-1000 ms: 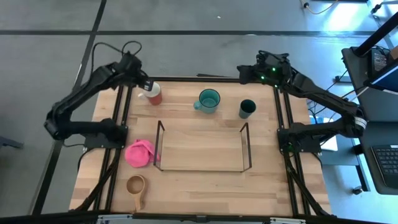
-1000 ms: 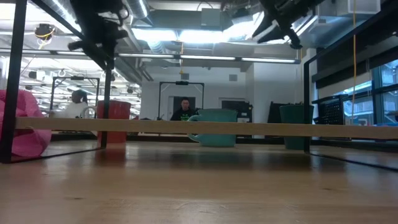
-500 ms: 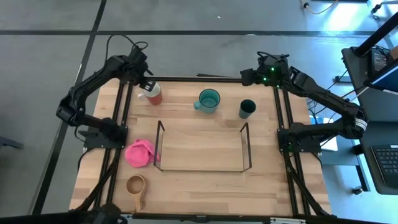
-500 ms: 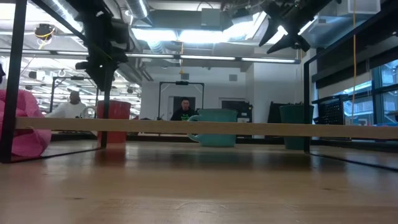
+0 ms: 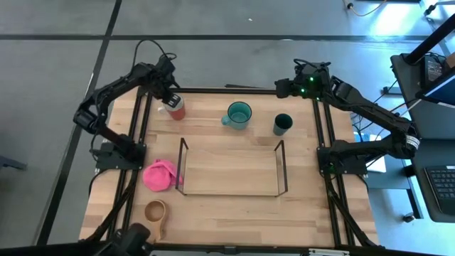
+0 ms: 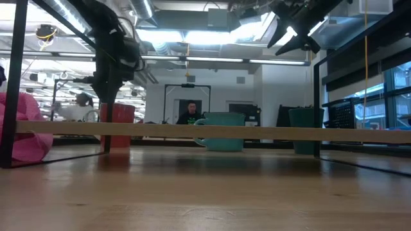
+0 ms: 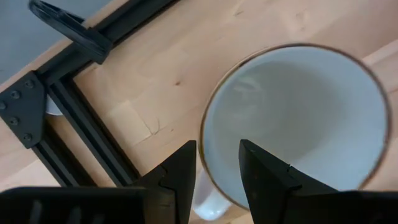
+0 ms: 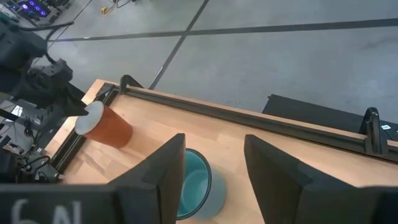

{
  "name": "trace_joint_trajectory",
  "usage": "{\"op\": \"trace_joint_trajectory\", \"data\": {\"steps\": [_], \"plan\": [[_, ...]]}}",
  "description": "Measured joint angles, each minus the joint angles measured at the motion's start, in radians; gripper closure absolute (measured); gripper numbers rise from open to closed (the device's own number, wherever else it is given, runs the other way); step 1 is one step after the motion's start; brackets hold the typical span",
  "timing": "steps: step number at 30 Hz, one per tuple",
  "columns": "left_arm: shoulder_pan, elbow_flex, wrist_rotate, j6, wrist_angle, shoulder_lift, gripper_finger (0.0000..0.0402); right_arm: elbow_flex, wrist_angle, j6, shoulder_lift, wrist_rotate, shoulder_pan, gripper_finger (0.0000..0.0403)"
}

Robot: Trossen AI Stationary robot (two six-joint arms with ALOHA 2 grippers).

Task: Stack small to large cups/mugs on shelf
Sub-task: Put the orange mug on the shelf

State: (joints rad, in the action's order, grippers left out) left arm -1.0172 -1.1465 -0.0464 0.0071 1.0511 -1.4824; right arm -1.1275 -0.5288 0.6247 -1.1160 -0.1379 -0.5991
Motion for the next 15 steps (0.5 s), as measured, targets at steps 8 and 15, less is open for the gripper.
{"op": "trace_joint_trajectory", "data": {"steps": [8,15], "plan": [[0.000,0.000,-0.037,0.024,-0.018,-0.039,0.0286,0.000,0.000,0.000,0.000,0.005,0.000,0.0235],[0.001,0.000,-0.033,0.030,-0.018,-0.039,0.0323,0.000,0.000,-0.001,0.000,0.007,0.000,0.0235]]}}
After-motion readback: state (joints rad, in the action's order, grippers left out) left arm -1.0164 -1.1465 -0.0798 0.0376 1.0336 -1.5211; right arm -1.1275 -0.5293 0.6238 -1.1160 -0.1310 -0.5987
